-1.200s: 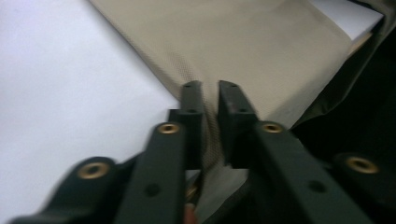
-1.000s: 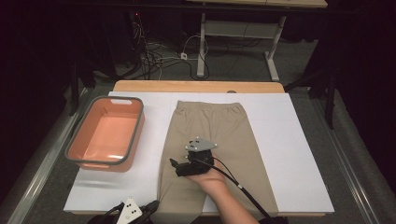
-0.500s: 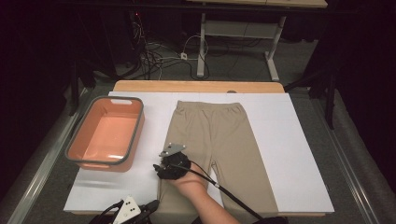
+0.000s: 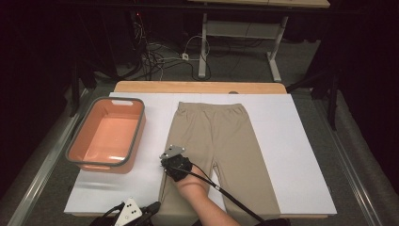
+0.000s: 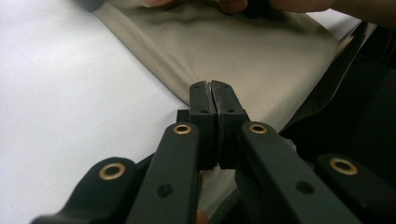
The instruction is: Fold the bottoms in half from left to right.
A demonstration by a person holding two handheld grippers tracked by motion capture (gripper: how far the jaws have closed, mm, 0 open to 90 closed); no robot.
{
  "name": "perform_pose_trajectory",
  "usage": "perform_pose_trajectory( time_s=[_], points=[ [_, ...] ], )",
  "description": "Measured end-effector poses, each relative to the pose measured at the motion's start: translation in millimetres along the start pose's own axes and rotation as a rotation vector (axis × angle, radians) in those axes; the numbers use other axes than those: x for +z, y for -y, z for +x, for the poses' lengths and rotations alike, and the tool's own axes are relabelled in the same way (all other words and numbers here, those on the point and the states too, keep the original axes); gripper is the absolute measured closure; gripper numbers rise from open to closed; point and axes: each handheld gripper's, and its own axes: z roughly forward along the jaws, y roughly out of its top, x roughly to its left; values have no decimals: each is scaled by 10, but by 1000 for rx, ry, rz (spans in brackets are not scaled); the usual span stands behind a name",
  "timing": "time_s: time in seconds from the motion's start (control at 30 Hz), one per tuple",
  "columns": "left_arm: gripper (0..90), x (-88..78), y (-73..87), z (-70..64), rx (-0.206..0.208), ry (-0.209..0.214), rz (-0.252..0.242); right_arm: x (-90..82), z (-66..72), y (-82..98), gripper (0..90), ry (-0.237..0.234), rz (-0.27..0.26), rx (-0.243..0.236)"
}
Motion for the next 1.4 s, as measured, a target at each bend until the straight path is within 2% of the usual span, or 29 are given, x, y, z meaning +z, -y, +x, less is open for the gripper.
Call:
perform_pose_trajectory(
  time_s=[0.1,0.17,0.27,0.43,0.57,0.73,0.9,1.03,1.17,1.33,1.4],
  points=[
    [864,2,-22,1,-5,13,-4,-13,-16,-1,900,-12,-12,10],
    [864,-16,-47,-7,-9,26,-23,-56,-32,-10,900,-20,-39,19],
    [864,-60,-110,-34,-9,45,-64,-195,-79,-33,900,-27,-81,23],
    [864,-98,-297,-110,4,74,-120,-475,-236,-48,900,-27,-153,47],
    [864,-56,-491,-220,64,94,-123,-718,-367,-33,900,-17,-198,52],
    [863,66,-735,-355,110,136,-146,-964,-530,19,900,23,-227,59],
    [863,245,-959,-469,136,196,-183,-1201,-719,108,900,60,-256,83],
    [863,459,-1135,-590,164,247,-200,-1396,-897,224,900,97,-279,106],
    [863,735,-1281,-733,193,301,-193,-1562,-1097,402,900,133,-287,142],
    [862,1117,-1387,-882,189,369,-166,-1701,-1375,694,900,180,-276,197],
    [861,1261,-1411,-930,188,382,-144,-1727,-1480,829,900,198,-265,225]
  ],
)
